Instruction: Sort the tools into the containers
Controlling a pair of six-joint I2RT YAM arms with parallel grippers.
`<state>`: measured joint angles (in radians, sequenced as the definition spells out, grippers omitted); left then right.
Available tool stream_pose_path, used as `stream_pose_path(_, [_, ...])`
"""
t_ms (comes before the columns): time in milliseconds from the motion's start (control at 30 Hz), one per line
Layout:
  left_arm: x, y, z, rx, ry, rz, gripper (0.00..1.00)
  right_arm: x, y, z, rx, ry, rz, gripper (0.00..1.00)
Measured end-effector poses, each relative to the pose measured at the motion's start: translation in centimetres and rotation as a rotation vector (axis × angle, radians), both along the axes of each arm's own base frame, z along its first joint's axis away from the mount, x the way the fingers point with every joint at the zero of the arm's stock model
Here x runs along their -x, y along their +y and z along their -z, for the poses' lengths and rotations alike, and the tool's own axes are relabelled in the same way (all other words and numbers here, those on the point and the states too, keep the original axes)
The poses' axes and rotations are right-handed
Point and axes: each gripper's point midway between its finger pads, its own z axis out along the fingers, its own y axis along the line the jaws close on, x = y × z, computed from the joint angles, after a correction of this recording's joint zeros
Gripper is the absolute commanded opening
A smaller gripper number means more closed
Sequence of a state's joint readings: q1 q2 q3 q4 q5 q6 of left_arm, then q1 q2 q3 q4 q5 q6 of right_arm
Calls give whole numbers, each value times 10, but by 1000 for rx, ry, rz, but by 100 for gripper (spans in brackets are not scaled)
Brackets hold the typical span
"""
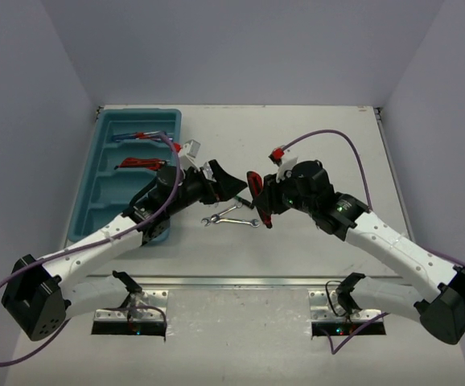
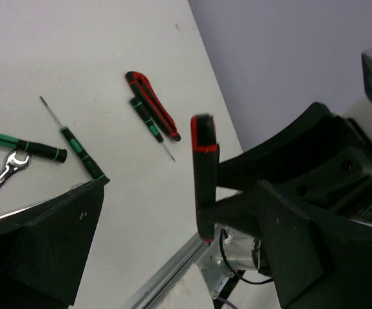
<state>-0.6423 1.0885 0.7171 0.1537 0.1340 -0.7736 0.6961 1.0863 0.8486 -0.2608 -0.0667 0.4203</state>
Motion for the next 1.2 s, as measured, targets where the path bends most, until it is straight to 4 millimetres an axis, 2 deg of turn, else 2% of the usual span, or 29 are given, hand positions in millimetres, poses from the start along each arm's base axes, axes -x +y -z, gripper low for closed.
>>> stream_pose_path(133, [-13, -13, -1, 24, -6, -22, 85, 9, 8, 0, 0, 0, -51, 0])
stream_pose_path(233, [-20, -20, 7, 26, 16, -28, 62, 10, 9, 1, 3, -2, -58, 0])
stream_pose_path(367, [-20, -35, 12, 28, 35, -7, 46, 9, 9, 1, 5, -2, -61, 0])
stream_pose_path(533, [-13, -54, 10, 66, 38, 51, 1, 6, 14, 2, 5, -11, -73, 0])
stream_pose_path(567, [-14, -55, 10, 70, 37, 53, 0, 3, 14, 3, 13, -13, -71, 5])
stream_pose_path(600, [-15, -56, 12, 72, 40, 55, 0, 2, 14, 5, 20, -9, -70, 17])
stream_pose_path(633, [-17, -56, 15, 68, 45, 50, 0, 0, 15, 8, 28, -5, -69, 43])
stream_pose_path(667, [-18, -55, 17, 62, 51, 45, 0, -1, 15, 10, 35, 0, -68, 75])
stream_pose_path(700, [-19, -55, 20, 54, 57, 40, 0, -2, 15, 13, 42, 4, -67, 98])
stream_pose_path(800, [-31, -38, 28, 23, 102, -26, 0, -8, 8, 17, 70, 4, -8, 99])
stream_pose_path(833, [-41, -23, 29, 20, 120, -67, 0, -11, 2, 16, 83, -3, 26, 99])
stream_pose_path(900, [-76, 32, 30, 22, 151, -233, 0, -18, -16, 16, 118, -16, 118, 99])
stream_pose_path(967, [-114, 113, 31, 26, 172, -474, 0, -26, -39, 13, 143, -23, 214, 99])
stream_pose_path(1000, [-127, 152, 31, 26, 182, -588, 0, -29, -52, 10, 150, -25, 261, 99])
stream_pose_path(1033, [-137, 192, 29, 27, 186, -707, 0, -34, -67, 8, 154, -28, 313, 99])
stream_pose_path(1100, [-146, 258, 23, 29, 186, -906, 0, -40, -92, 2, 158, -38, 407, 99])
stream_pose_path(1133, [-148, 284, 18, 32, 188, -981, 0, -43, -104, 1, 160, -42, 447, 99])
stream_pose_path(1200, [-153, 310, 12, 35, 189, -1060, 0, -43, -117, 5, 174, -34, 486, 99])
